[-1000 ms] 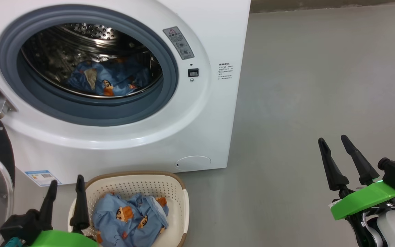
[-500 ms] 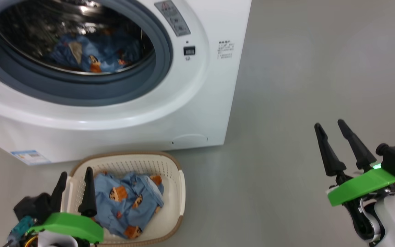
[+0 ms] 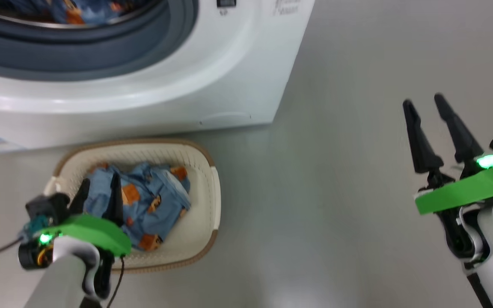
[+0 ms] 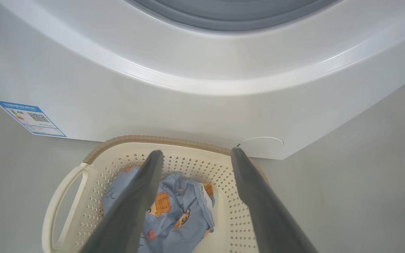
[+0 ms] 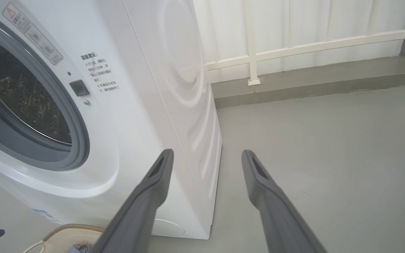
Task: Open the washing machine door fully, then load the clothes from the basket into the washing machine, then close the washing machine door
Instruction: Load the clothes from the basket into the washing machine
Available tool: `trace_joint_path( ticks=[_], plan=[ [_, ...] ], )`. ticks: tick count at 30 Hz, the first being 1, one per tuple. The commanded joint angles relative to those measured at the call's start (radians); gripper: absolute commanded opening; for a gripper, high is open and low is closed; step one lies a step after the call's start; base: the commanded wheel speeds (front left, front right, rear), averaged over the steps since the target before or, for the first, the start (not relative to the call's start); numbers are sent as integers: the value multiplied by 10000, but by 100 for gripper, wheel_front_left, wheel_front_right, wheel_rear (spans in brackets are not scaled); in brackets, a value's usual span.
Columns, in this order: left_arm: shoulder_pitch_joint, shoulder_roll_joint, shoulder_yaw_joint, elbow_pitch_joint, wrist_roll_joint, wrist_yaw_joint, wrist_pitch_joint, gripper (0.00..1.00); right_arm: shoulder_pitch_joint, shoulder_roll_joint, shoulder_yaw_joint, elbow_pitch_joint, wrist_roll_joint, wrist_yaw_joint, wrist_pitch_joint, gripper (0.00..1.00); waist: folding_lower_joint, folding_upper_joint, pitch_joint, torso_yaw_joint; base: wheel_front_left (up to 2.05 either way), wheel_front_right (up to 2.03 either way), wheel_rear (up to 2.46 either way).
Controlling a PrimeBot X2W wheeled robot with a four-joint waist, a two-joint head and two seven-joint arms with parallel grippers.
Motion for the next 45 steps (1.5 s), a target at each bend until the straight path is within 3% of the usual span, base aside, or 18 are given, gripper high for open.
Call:
trace_joint_path(
  ticks=[1, 14, 24, 44, 45],
  plan=[
    [-497, 229, 204, 250, 42, -103, -35, 100, -170, -133, 95, -372, -123, 54, -80, 100, 0, 0, 1287, -201, 0, 0, 0],
    [-2774, 42, 141, 3165, -76, -463, 101, 100, -901, 83, -2, -1178, -165, 54, -80, 100, 0, 0, 3312, -618, 0, 0, 0],
    [-4142, 365, 120, 4826, -111, -304, 454, 100, -1329, 269, -65, -1575, -252, 54, -80, 100, 0, 0, 4742, -1267, 0, 0, 0],
    [-5325, 1030, 53, 5241, -261, 236, 1951, 100, -1224, 447, -137, -1930, -327, 54, -80, 100, 0, 0, 5740, -1887, 0, 0, 0],
    [-5325, 1024, 48, 5246, -284, 266, 2130, 96, -1228, 443, -142, -1927, -325, 54, -80, 100, 0, 0, 5735, -1904, 0, 0, 0]
  ],
)
